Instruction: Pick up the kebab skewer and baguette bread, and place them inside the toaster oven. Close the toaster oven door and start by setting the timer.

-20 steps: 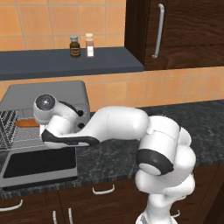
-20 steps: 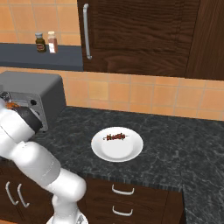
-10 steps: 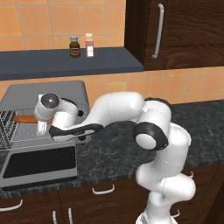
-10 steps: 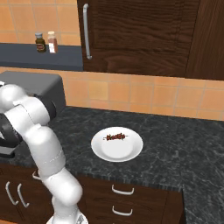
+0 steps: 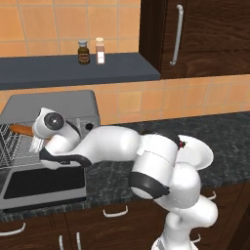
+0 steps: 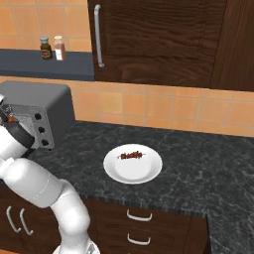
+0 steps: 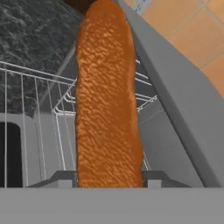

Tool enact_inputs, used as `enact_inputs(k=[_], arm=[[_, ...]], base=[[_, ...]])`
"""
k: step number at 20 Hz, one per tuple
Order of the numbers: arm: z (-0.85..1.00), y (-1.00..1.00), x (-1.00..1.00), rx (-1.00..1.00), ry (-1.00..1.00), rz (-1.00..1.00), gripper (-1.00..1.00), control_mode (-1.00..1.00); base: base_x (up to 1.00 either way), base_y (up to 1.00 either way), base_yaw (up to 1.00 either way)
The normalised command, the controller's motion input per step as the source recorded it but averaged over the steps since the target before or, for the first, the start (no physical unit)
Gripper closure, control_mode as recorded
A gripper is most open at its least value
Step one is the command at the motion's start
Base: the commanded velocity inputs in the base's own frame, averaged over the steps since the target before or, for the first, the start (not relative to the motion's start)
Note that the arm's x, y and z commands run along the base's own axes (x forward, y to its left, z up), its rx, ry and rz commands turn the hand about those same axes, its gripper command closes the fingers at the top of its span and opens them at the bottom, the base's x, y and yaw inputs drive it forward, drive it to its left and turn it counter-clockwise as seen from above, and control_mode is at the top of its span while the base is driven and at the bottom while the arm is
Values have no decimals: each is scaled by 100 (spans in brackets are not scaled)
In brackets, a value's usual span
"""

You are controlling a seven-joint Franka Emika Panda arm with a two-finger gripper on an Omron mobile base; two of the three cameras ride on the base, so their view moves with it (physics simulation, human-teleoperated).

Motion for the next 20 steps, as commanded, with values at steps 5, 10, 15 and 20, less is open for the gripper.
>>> enact_inputs(k=[5,10,15,20], arm=[[6,0,-1,-2,3,0,-100,-100],[44,-18,-23,-8,8,-1,-100,-100],[44,-57,-83,-2,12,-13,-100,-100],[20,-100,-100,3,6,-24,-100,-100]], base=[[0,0,0],[0,0,0],[0,0,0],[0,0,0]])
